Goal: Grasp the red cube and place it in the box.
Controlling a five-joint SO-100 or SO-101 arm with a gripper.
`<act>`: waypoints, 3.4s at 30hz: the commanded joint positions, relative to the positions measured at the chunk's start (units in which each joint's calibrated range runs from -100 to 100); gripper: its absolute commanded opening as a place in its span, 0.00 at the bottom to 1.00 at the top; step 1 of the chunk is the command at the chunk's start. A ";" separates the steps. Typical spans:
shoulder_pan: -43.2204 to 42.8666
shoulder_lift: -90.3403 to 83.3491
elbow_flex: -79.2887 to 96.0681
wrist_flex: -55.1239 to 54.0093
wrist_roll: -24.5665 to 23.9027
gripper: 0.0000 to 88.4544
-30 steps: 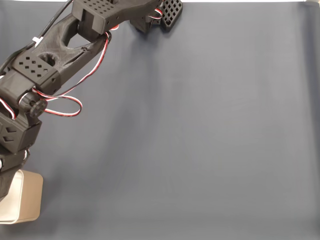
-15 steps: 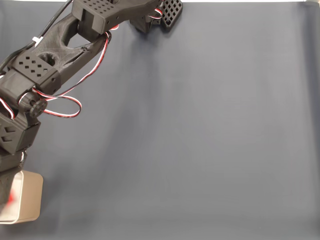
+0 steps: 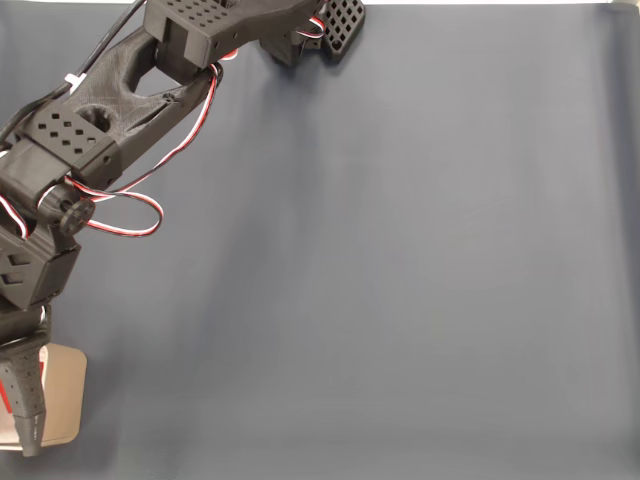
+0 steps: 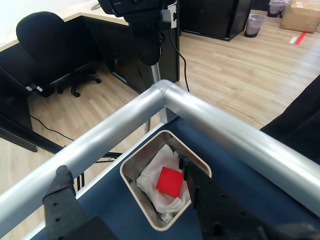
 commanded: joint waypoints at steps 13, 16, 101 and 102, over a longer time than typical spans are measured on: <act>0.38 -2.32 -2.69 -1.21 -0.05 0.54; 0.38 -2.41 -2.60 -1.21 0.05 0.54; -31.65 -122.08 144.57 0.60 5.37 0.00; -31.79 -123.64 146.49 0.84 5.42 0.00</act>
